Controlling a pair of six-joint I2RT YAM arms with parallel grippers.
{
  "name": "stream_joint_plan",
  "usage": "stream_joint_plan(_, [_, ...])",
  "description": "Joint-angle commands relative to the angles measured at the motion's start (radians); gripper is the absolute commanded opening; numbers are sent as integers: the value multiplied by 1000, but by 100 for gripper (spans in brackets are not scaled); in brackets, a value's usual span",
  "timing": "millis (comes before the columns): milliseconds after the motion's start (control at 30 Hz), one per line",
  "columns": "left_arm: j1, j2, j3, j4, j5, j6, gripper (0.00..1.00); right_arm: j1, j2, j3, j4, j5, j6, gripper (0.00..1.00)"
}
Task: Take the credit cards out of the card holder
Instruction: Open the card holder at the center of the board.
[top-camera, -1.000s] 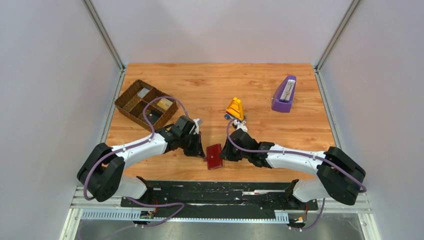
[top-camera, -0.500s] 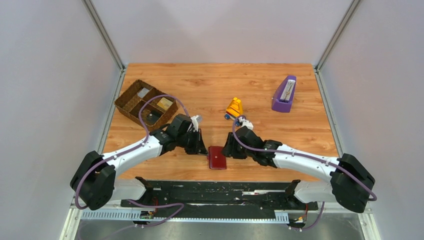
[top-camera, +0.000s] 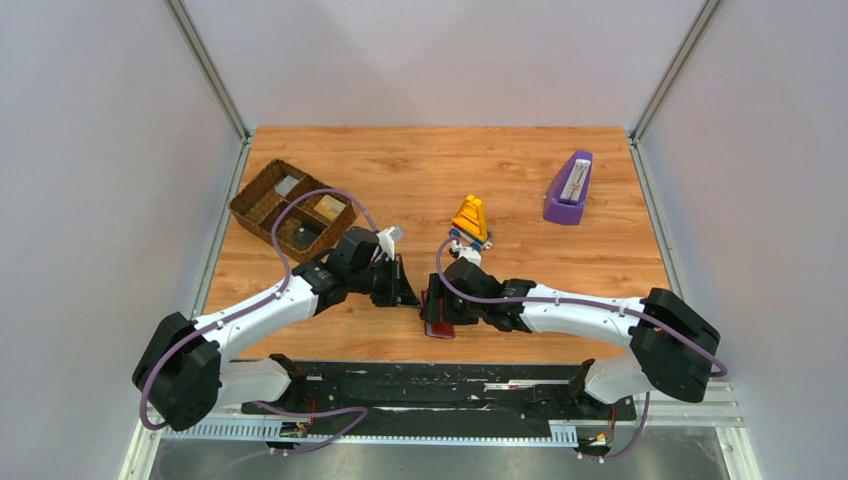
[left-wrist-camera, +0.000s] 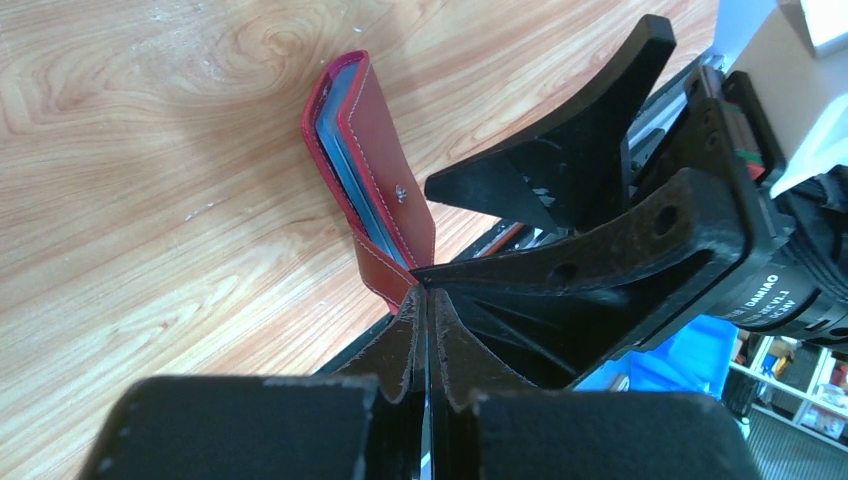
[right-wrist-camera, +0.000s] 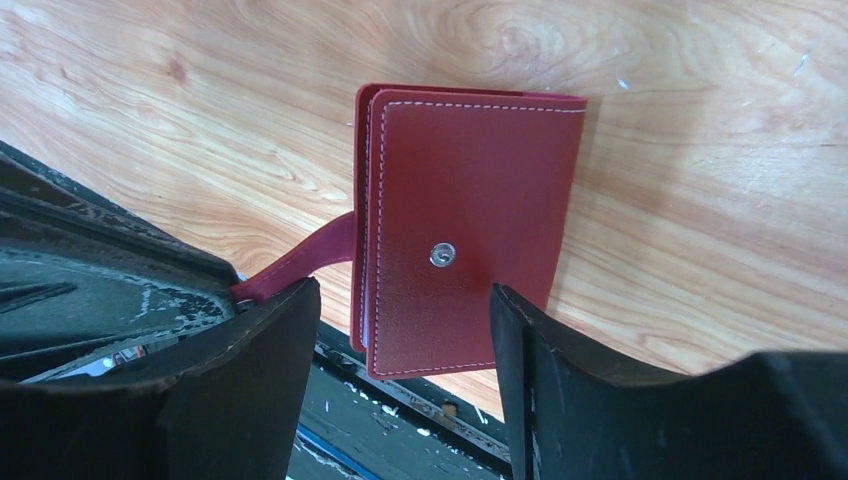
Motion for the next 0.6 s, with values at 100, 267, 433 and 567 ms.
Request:
stream_joint_plan(100, [-5,-26,-5,42,18,-9,0,16,33,53,-14,33,24,63])
stream_joint_plan(267, [-5,-29,-2,14,-6,5,0,15,10,51,-51,72,31,56])
stream_joint_plan(433, [-4,-30,-1,-14,-33,22,0,16,-21,53,-119,124,22,49])
stream_joint_plan(567, [-4,-37,-2,-19,-42,21,0,13,-43,41,-154,154,29,47])
